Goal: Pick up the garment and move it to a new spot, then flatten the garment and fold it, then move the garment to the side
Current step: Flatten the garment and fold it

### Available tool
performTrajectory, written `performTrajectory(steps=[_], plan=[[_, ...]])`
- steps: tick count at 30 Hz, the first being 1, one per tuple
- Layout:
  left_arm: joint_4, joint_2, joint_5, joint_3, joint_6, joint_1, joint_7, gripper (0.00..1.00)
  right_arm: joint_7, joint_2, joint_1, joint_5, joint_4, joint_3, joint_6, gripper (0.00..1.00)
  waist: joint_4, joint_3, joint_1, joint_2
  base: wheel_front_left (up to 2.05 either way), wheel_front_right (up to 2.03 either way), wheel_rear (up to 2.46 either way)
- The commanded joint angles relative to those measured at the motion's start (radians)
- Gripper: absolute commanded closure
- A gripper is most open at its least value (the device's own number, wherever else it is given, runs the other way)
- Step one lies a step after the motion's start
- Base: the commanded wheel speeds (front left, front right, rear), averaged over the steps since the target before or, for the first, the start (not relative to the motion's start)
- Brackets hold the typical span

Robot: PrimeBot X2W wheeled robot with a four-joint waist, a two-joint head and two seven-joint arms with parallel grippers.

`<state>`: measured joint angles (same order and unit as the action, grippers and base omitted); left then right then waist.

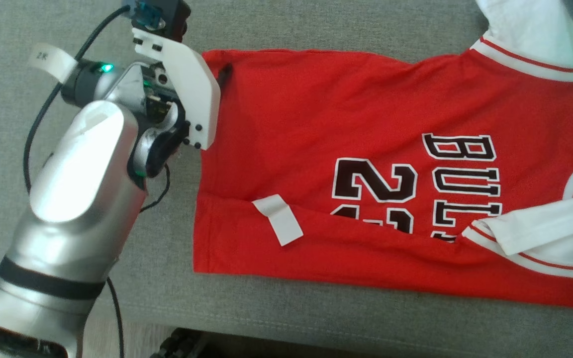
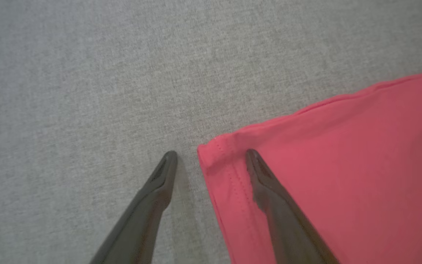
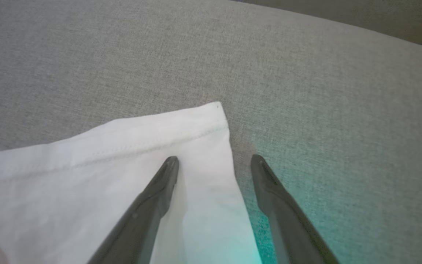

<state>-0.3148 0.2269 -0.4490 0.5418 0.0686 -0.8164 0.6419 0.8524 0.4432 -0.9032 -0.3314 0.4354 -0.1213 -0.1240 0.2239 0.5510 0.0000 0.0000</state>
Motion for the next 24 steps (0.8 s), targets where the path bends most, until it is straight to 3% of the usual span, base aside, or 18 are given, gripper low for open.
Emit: performTrajectory(steps=[1, 6, 7, 8, 9, 17, 24], plan=[[0.012, 0.033, 0.01, -0.031, -0.007, -0.042, -0.001, 0.0, -0.001, -0.01, -0.028, -0.004, -0.008, -0.022, -0.007, 0.0, -0.007, 0.004, 0.0, 0.0, 0.0, 0.0, 0.0], [-0.032, 0.034, 0.013, -0.014, -0.019, -0.06, 0.017, 0.0, -0.006, -0.023, -0.057, -0.042, 0.041, -0.063, -0.007, 0.02, -0.017, 0.0, 0.0, 0.0, 0.0, 0.0, 0.0], [-0.038, 0.034, 0.009, -0.012, -0.023, -0.061, 0.022, 0.17, -0.01, -0.027, -0.061, -0.054, 0.048, -0.067, -0.007, 1.0, -0.019, -0.001, 0.0, 0.0, 0.0, 0.0, 0.0], [-0.042, 0.034, 0.007, -0.008, -0.028, -0.062, 0.027, 0.65, -0.013, -0.03, -0.063, -0.065, 0.054, -0.072, -0.007, 1.0, -0.02, -0.003, 0.0, 0.0, 0.0, 0.0, 0.0], [-0.045, 0.036, 0.006, -0.006, -0.031, -0.064, 0.028, 1.0, -0.021, -0.034, -0.066, -0.078, 0.058, -0.073, -0.007, 1.0, -0.021, -0.004, 0.0, 0.0, 0.0, 0.0, 0.0], [-0.041, 0.052, -0.009, -0.028, -0.027, -0.05, -0.013, 1.0, -0.107, -0.061, -0.086, -0.162, 0.058, -0.066, -0.007, 1.0, -0.047, -0.02, 0.0, 0.0, 0.0, 0.0, 0.0], [0.03, 0.096, -0.04, -0.095, 0.001, 0.001, -0.088, 1.0, -0.163, -0.014, -0.059, -0.242, -0.024, -0.06, -0.007, 1.0, -0.081, -0.06, 0.0, 0.0, 0.0, 0.0, 0.0]])
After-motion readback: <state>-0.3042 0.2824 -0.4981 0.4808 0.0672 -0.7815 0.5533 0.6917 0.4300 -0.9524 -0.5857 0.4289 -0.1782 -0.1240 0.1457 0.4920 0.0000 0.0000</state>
